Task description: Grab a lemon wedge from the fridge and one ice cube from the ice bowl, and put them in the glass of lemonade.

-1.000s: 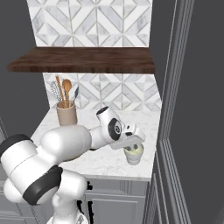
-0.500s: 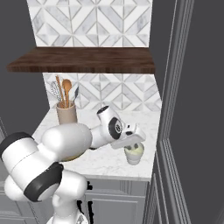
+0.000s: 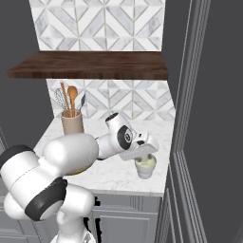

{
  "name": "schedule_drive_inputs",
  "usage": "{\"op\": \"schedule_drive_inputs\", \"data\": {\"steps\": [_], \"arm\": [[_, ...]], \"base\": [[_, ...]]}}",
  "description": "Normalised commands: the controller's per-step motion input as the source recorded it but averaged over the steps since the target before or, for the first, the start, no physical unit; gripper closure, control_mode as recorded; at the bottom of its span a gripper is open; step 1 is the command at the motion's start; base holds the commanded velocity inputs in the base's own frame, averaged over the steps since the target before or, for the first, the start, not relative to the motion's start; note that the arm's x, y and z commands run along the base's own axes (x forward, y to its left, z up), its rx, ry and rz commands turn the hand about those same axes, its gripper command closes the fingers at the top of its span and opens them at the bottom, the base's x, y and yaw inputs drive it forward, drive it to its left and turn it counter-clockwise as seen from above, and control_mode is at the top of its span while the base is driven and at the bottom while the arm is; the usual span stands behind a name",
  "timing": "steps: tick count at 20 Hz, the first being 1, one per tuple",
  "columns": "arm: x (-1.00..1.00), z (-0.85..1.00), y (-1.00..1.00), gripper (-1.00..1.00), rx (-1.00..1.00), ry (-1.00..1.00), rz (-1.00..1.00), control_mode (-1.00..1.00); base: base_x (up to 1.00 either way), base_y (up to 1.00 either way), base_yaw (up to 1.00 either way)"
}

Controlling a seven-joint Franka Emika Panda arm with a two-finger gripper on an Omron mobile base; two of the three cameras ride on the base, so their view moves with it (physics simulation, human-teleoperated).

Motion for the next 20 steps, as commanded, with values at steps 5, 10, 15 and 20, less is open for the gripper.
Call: {"op": "schedule_drive_inputs", "data": {"steps": [5,10,15,20], "arm": [[0.00,0.00,0.00,-1.00,0.00,0.02,0.00,-1.00],[-0.19,0.19,0.00,-1.00,0.00,0.00,0.00,-1.00],[-0.50,0.56,0.00,-1.00,0.00,-0.01,0.00,-1.00],[-0.48,0.59,0.22,-1.00,0.08,-0.13,-0.05,-1.00]], "base": [[0.00,0.00,0.00],[0.00,0.00,0.00],[0.00,0.00,0.00],[0.00,0.00,0.00]]}}
